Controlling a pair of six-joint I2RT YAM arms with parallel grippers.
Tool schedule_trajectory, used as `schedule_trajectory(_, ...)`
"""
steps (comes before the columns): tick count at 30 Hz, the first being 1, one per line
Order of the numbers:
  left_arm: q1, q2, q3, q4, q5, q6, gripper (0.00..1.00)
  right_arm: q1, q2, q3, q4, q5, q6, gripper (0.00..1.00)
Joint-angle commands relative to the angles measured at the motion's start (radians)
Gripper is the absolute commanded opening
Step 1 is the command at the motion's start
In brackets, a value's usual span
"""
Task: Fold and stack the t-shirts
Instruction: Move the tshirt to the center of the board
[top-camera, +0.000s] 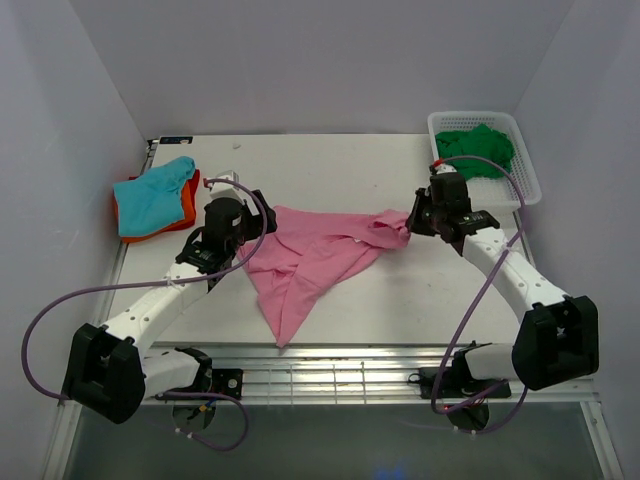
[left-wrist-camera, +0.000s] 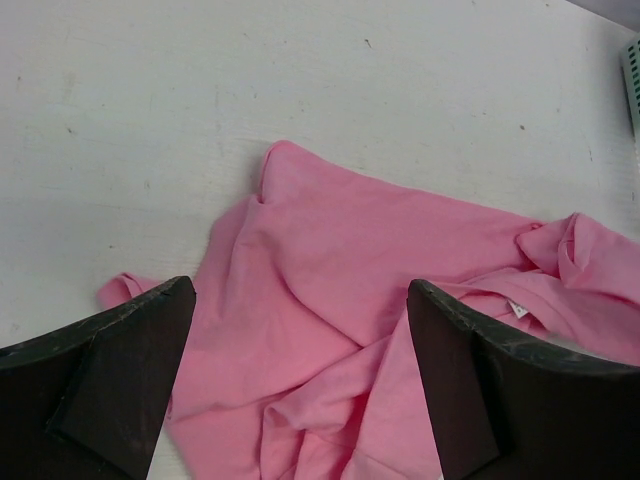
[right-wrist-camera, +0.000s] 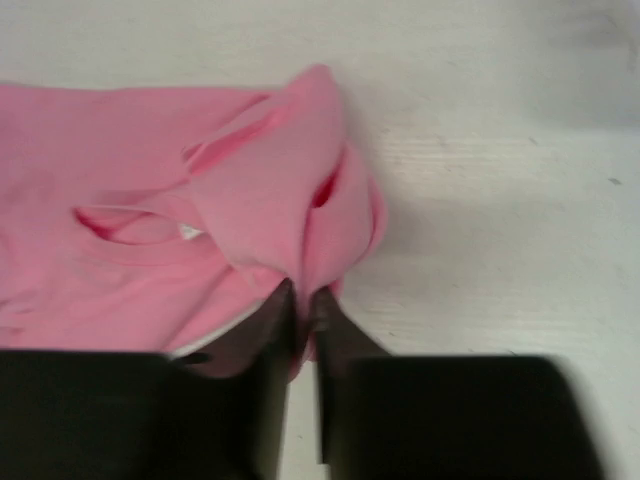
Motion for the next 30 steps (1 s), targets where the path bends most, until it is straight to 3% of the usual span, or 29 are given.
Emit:
schedule_trajectory(1, -0.003, -0.016, -0.003, -0.012, 0.019, 0.012, 0.98, 0.000, 0.008, 0.012, -0.091, 0.275, -0.057, 0.37)
schedule_trajectory(4, -0.003, -0.014, -0.011, -0.026, 0.005, -0.002, 0.98, 0.012, 0.065, 0.056, -0.215, 0.319, -0.083, 0.90)
schedule_trajectory(5, -0.003, -0.014, -0.011, -0.038, -0.001, -0.004, 0.98, 0.054, 0.065, 0.061, -0.244, 0.329, -0.111, 0.99)
schedule_trajectory(6, -0.003, -0.014, -0.012, -0.043, -0.006, -0.004, 0.98, 0.087, 0.058, 0.061, -0.249, 0.356, -0.125, 0.90)
schedule_trajectory(8, -0.003, -0.019, -0.017, -0.049, -0.015, 0.006, 0.98, 0.178, 0.007, 0.062, -0.248, 0.336, -0.160, 0.90)
schedule_trajectory(14, -0.003, -0.034, -0.018, -0.077, -0.004, -0.030, 0.98, 0.301, -0.103, 0.006, -0.107, -0.077, -0.162, 0.90)
schedule_trajectory(18, -0.003, -0.037, -0.029, -0.080, -0.006, -0.048, 0.98, 0.379, -0.051, -0.054, -0.001, -0.216, -0.148, 0.94)
schedule_trajectory(22, -0.003, -0.017, -0.020, -0.092, 0.007, -0.060, 0.97, 0.502, 0.074, -0.067, 0.073, -0.244, -0.132, 0.96)
schedule_trajectory(26, -0.003, -0.002, -0.012, -0.101, 0.016, -0.071, 0.96, 0.640, 0.235, -0.028, 0.102, -0.170, -0.128, 0.97)
schedule_trajectory(30, -0.003, -0.011, -0.015, -0.101, 0.014, -0.073, 0.96, 0.695, 0.354, 0.033, 0.130, -0.136, -0.119, 0.98)
